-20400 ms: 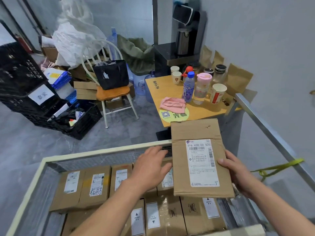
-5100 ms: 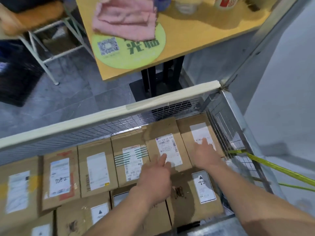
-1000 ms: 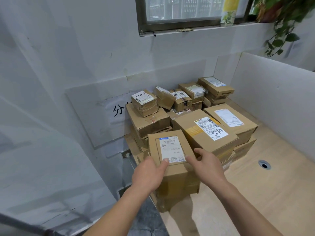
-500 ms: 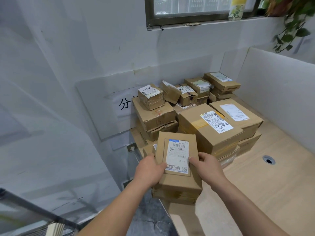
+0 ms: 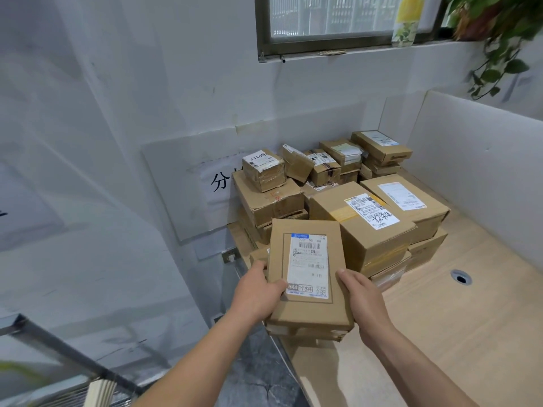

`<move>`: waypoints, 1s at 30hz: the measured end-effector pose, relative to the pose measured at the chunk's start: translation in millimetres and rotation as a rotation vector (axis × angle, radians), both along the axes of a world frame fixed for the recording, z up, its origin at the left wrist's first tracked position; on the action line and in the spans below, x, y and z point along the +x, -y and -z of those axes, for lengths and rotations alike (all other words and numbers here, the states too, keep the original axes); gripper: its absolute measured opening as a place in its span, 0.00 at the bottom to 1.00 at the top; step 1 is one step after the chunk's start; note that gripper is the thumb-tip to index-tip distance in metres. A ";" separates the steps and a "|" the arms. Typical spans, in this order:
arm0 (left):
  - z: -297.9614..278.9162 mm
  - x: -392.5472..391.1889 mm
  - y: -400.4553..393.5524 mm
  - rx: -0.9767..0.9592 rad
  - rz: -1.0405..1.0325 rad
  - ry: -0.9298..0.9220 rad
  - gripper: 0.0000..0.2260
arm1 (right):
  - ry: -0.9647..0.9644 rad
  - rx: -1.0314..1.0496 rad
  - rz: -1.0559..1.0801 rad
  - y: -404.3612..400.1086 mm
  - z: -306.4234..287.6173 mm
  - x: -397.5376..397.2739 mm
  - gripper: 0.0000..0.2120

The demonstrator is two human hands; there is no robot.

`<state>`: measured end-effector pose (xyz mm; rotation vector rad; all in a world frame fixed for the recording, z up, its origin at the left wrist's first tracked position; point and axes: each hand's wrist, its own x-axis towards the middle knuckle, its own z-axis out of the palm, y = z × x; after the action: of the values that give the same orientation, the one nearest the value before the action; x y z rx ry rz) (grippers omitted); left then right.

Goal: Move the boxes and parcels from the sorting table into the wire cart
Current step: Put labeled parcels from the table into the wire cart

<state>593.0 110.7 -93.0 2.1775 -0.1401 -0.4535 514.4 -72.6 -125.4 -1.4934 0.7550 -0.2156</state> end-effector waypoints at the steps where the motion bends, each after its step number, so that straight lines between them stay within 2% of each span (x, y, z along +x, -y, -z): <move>1: -2.5 -0.7 -3.7 -0.020 -0.004 0.003 0.22 | 0.022 0.004 0.008 -1.3 -3.1 -1.3 0.07; 6: -13.4 -7.2 -19.7 -0.149 -0.007 0.058 0.22 | 0.106 0.005 0.014 -11.8 -16.2 -2.0 0.11; 9: -19.0 -13.7 -28.4 -0.208 -0.010 0.107 0.21 | 0.163 0.017 0.015 -18.9 -24.4 -2.4 0.18; 11: -22.8 -17.5 -35.7 -0.238 -0.019 0.135 0.21 | 0.186 0.045 -0.034 -22.7 -30.4 -4.5 0.24; 15: -29.4 -24.7 -53.9 -0.260 -0.007 0.176 0.21 | 0.234 0.078 -0.137 -26.9 -40.1 -9.3 0.31; 22: -34.7 -32.7 -95.5 -0.242 0.009 0.229 0.22 | 0.149 -0.006 -0.369 -46.5 -59.7 -14.6 0.41; 25: -37.6 -37.6 -115.6 -0.231 0.014 0.247 0.21 | 0.131 -0.029 -0.422 -62.9 -65.3 -15.2 0.41; 30: -39.5 -45.5 -150.4 -0.225 -0.005 0.261 0.22 | 0.139 -0.015 -0.391 -94.4 -66.3 -13.0 0.34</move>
<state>547.5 261.2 -53.5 2.0058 -0.3138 -0.1402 501.5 21.7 -59.2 -1.5896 0.3405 -0.0283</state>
